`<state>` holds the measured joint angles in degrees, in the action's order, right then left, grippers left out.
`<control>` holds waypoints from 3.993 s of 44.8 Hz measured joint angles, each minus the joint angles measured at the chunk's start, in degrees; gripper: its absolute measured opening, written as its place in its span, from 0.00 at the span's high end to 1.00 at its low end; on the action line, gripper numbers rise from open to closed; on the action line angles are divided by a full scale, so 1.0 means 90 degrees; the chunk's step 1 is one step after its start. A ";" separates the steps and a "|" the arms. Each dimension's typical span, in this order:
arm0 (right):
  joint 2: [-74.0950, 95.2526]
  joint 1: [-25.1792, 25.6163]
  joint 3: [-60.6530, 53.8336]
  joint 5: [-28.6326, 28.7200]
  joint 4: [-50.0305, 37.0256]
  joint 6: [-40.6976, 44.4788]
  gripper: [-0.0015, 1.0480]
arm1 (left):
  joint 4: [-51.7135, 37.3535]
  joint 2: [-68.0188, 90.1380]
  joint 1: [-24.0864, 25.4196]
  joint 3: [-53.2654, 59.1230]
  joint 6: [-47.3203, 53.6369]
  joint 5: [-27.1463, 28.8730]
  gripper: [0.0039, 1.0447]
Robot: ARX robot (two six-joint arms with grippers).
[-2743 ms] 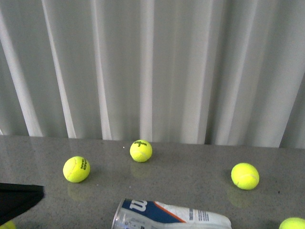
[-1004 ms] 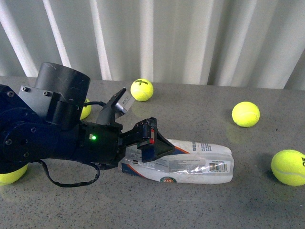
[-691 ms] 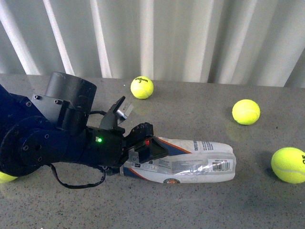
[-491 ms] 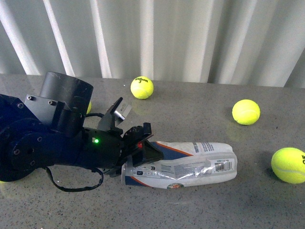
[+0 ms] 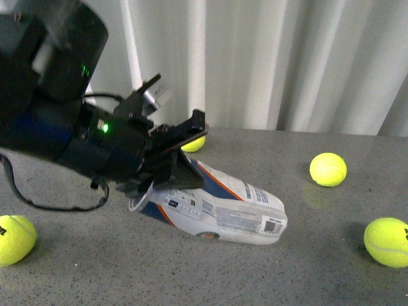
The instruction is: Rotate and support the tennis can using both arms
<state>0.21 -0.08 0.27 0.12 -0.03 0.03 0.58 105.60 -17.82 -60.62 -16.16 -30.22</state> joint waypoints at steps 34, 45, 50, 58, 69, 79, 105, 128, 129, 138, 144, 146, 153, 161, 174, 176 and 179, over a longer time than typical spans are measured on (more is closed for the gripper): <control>0.0000 0.0000 0.0000 0.0000 0.0000 0.0000 0.07 | 0.5406 0.1739 -0.1882 -0.4651 0.5384 0.4714 0.97; 0.0002 0.0000 0.0000 0.0000 0.0000 0.0000 0.07 | 0.5289 0.1957 -0.1909 -0.4663 0.5549 0.4845 0.97; 0.0000 0.0000 0.0000 0.0000 0.0000 0.0000 0.07 | 0.5309 0.1982 -0.1894 -0.4733 0.5379 0.4612 0.84; 0.0000 0.0000 0.0000 0.0000 0.0000 0.0000 0.07 | 0.5355 0.1955 -0.1870 -0.4886 0.4925 0.4177 0.53; 0.0000 0.0000 0.0000 0.0000 0.0000 0.0000 0.07 | 0.5175 0.1299 -0.1768 -0.4721 0.4187 0.3701 0.09; 0.0000 0.0000 0.0000 0.0000 0.0000 0.0000 0.07 | 0.4486 0.0459 -0.1571 -0.3942 0.3291 0.3300 0.06; 0.0000 0.0000 0.0000 -0.0017 0.0000 0.0000 0.07 | -0.3534 -0.1838 -0.1103 0.0869 0.1768 0.6181 0.42; 0.0000 0.0000 0.0000 0.0000 0.0000 0.0000 0.07 | -0.5285 -0.4590 0.0532 0.4855 0.1773 0.4767 0.97; 0.0000 0.0000 0.0000 0.0000 0.0000 0.0000 0.07 | -0.5285 -0.4711 0.0614 0.4974 0.1770 0.4704 0.97; 0.0000 0.0000 0.0000 -0.0002 0.0000 0.0000 0.07 | -0.5034 -0.5717 0.1066 0.5731 0.1770 0.4216 0.97; 0.0000 0.0000 0.0000 0.0000 0.0000 0.0000 0.07 | -0.4673 -0.6399 0.1314 0.6074 0.1770 0.4019 0.97; 0.0000 0.0000 0.0000 -0.0002 0.0000 0.0000 0.07 | -0.4551 -0.6603 0.1367 0.6156 0.1773 0.3966 0.97; 0.0000 0.0000 0.0000 -0.0002 0.0000 0.0000 0.07 | -0.4158 -0.7176 0.1860 0.6331 0.1773 0.3385 0.97; 0.0000 0.0000 0.0000 0.0000 0.0000 0.0000 0.07 | -0.4192 -0.7502 0.1965 0.6577 0.1773 0.3390 0.97; 0.0000 0.0000 0.0000 0.0000 0.0000 0.0000 0.07 | -0.3247 -0.8551 0.1970 0.6579 0.1770 0.3373 0.97; 0.0000 0.0000 0.0000 -0.0002 0.0000 0.0000 0.07 | -0.3104 -0.8684 0.1970 0.6581 0.1770 0.3373 0.97; 0.0000 0.0000 0.0000 0.0000 0.0000 0.0000 0.07 | -0.2905 -0.8876 0.1970 0.6581 0.1770 0.3373 0.97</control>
<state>0.21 -0.08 0.27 0.12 -0.03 0.03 -25.56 25.71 -0.10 -1.39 -0.23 0.14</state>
